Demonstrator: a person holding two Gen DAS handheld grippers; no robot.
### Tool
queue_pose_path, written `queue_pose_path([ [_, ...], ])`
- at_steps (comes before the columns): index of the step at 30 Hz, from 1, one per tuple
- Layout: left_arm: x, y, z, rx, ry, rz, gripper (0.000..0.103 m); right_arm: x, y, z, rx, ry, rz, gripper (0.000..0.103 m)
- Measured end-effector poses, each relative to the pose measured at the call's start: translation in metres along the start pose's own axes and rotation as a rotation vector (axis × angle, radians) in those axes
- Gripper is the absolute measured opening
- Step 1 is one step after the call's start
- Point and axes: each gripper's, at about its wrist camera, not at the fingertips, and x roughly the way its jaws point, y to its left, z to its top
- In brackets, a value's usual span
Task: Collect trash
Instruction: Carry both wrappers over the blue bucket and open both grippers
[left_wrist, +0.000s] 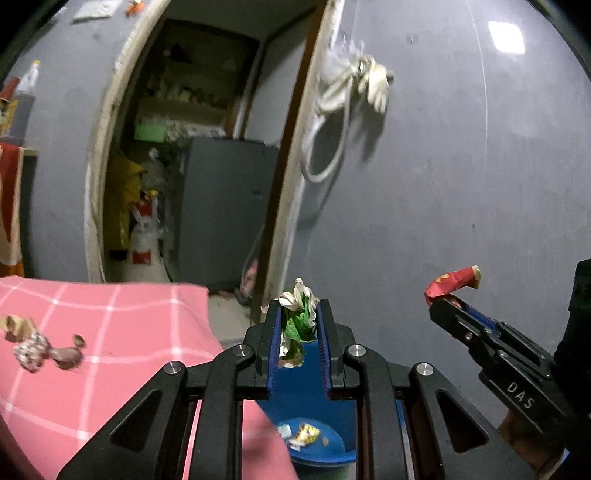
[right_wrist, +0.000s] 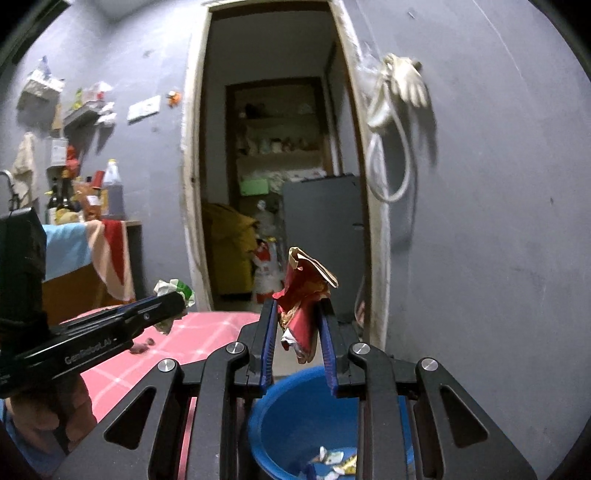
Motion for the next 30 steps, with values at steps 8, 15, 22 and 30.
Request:
queue_pose_path([
  [8,0.058,0.0,-0.025,-0.049,0.229,-0.013,0.015,0.027,-0.035,-0.03,0.127,0.159,-0.032,0.021],
  [15,0.09,0.015,-0.042,-0.123,0.392,-0.009,0.018,0.042,-0.048,-0.045,0.177,0.248,-0.045,0.022],
  [22,0.101,0.023,-0.047,-0.152,0.426,-0.001,0.03,0.051,-0.055,-0.05,0.199,0.299,-0.055,0.024],
  [30,0.095,0.022,-0.043,-0.15,0.404,-0.008,0.039,0.046,-0.056,-0.046,0.204,0.287,-0.064,0.031],
])
